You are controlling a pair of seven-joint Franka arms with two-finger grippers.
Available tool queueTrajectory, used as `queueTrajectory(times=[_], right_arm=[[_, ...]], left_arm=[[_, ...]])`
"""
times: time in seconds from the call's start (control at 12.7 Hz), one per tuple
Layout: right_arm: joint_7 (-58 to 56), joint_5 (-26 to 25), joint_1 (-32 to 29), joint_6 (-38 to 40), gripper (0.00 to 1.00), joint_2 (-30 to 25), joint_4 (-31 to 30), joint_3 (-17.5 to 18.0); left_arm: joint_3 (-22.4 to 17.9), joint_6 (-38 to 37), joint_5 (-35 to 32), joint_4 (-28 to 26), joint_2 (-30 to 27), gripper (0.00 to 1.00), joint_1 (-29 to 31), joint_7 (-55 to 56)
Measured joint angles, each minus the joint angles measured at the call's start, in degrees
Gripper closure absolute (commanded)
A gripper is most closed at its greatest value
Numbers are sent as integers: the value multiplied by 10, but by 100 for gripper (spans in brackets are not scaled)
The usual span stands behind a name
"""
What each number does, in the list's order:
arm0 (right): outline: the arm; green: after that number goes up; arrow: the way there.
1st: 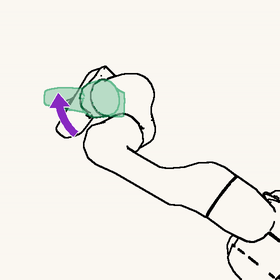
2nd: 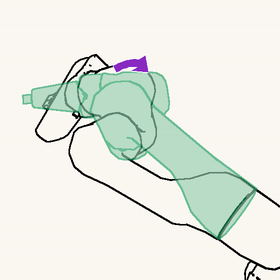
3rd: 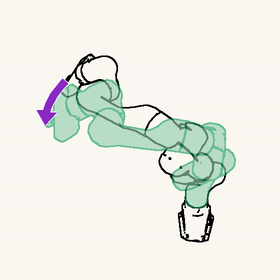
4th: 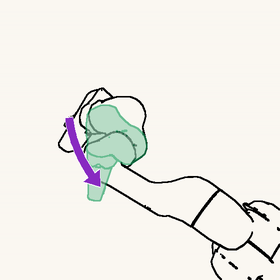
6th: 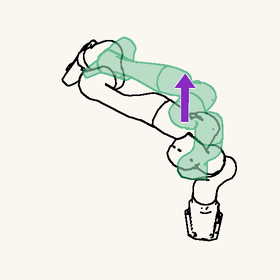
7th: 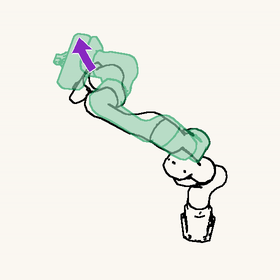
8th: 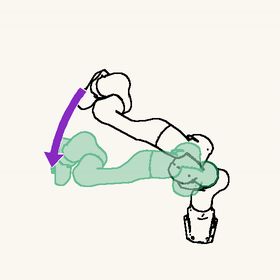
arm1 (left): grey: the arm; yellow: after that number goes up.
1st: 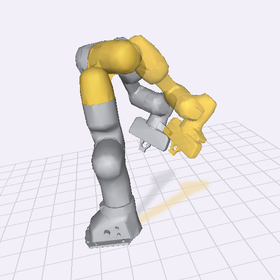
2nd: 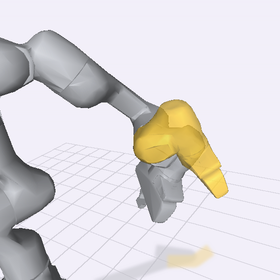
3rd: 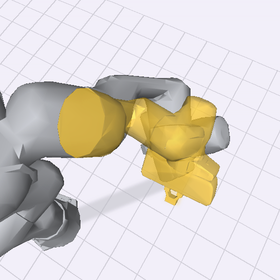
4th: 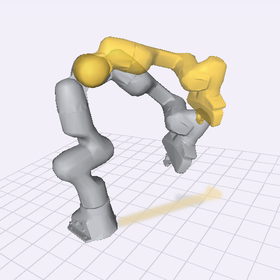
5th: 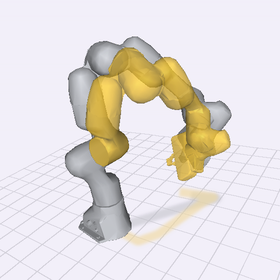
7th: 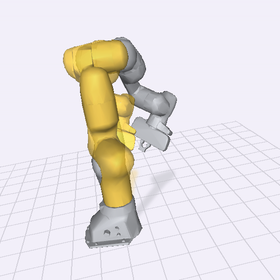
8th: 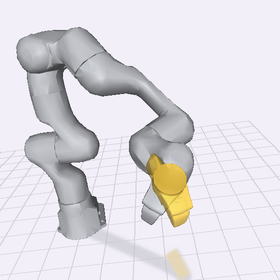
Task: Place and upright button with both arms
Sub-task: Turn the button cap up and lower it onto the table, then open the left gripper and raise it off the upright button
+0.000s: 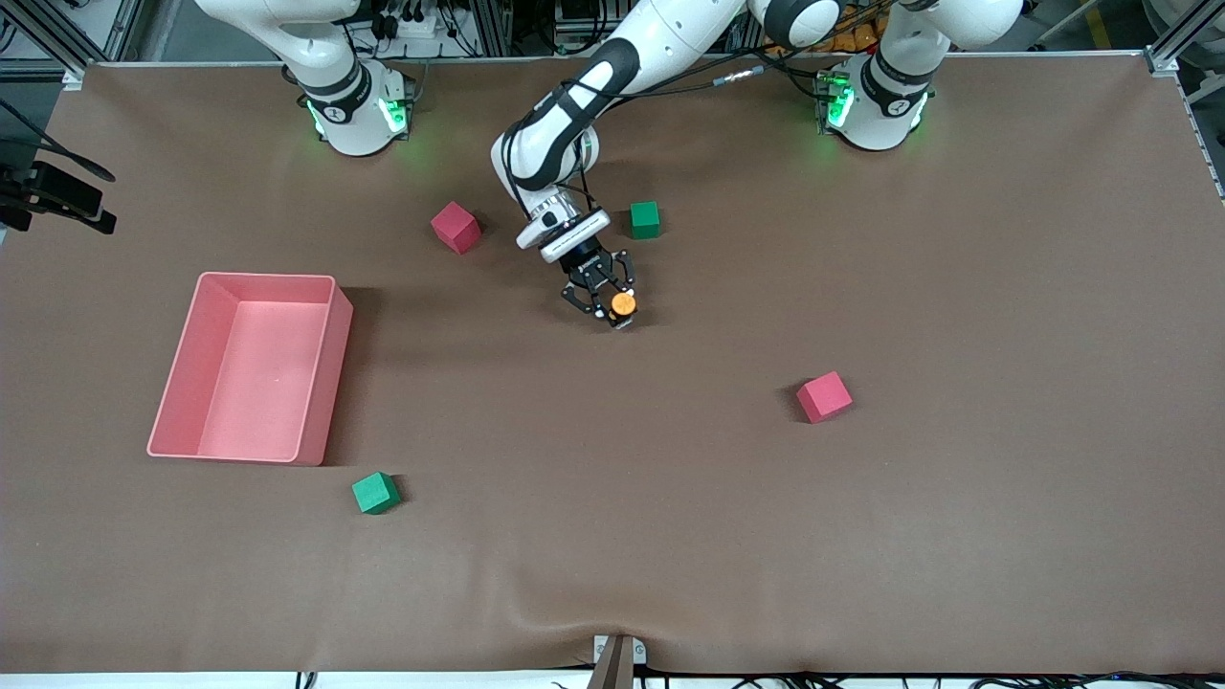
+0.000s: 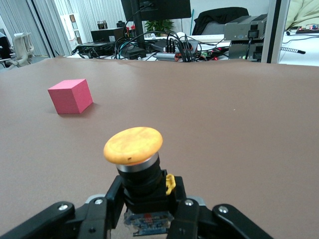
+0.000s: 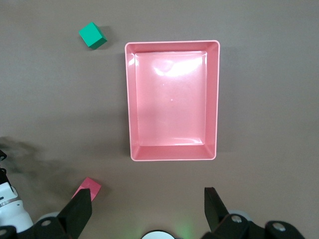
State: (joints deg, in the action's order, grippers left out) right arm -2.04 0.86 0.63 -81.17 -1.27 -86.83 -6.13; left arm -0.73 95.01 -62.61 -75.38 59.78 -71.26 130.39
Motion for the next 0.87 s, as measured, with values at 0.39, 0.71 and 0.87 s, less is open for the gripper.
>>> queueTrajectory(times=[0.39,0.71,0.87], right_arm=[[0,0,0,-1,0,0,0,-1],[0,0,0,-2,0,0,0,-1],[0,0,0,-3,0,1,0,-1]], left_arm=[[0,-3,-3,1,28,50,-2,6],[-1,-4,-3,5,28,0,-2,6],[0,-4,-3,5,28,0,-2,-7]])
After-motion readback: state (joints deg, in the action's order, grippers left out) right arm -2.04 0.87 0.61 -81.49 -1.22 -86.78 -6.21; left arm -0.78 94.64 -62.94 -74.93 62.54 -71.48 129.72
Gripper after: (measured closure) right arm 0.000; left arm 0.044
